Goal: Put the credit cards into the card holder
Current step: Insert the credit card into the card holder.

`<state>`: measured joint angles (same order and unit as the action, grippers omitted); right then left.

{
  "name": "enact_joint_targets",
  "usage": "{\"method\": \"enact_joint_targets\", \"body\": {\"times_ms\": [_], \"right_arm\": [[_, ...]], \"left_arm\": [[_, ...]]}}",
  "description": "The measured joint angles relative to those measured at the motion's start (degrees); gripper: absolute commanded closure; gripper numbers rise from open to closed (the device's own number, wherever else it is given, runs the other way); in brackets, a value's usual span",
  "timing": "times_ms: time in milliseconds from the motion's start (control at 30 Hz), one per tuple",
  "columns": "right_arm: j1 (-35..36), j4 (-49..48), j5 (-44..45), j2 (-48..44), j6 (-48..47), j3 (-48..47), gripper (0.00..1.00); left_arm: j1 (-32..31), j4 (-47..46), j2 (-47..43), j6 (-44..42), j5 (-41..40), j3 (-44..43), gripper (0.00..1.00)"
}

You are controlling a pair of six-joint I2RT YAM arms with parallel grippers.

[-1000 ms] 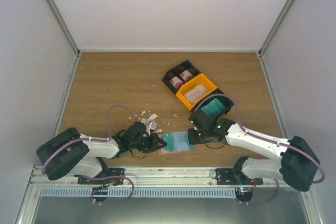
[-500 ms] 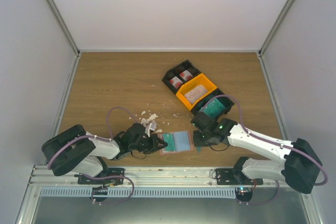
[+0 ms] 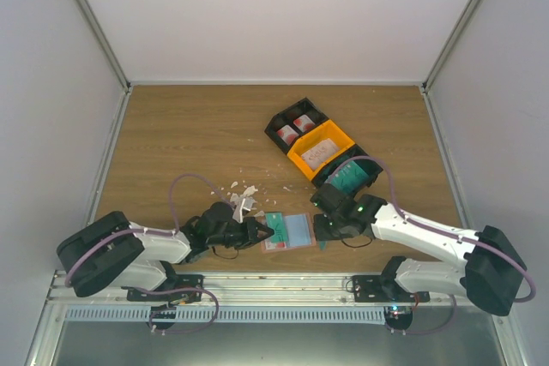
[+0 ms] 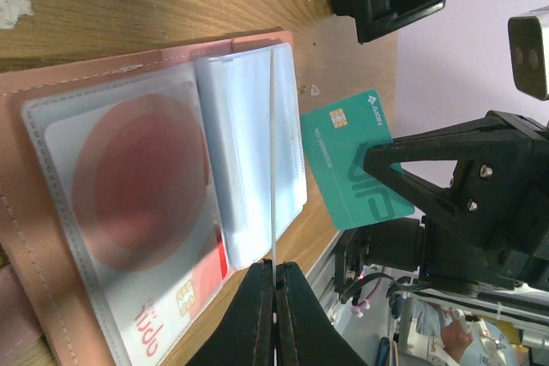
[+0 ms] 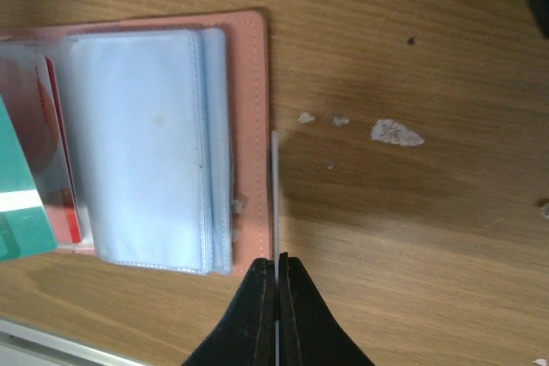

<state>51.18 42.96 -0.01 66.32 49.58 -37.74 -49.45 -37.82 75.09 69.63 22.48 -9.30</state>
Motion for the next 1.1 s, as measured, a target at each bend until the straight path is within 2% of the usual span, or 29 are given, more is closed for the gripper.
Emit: {"method": "enact_joint_targets", "body": {"times_ms": [733, 1100], "right_arm": [[0.09, -3.48, -1.88, 0.42, 0.00, 1.03, 0.99], [0.09, -5.01, -2.62, 1.01, 0.11, 1.42, 0.99]], "left_arm": [[-0.33, -7.74, 9.94, 0.52, 1.33, -0.02, 1.00], [-1.84, -9.99, 11.43, 3.52, -0.09, 0.66, 1.00]]}}
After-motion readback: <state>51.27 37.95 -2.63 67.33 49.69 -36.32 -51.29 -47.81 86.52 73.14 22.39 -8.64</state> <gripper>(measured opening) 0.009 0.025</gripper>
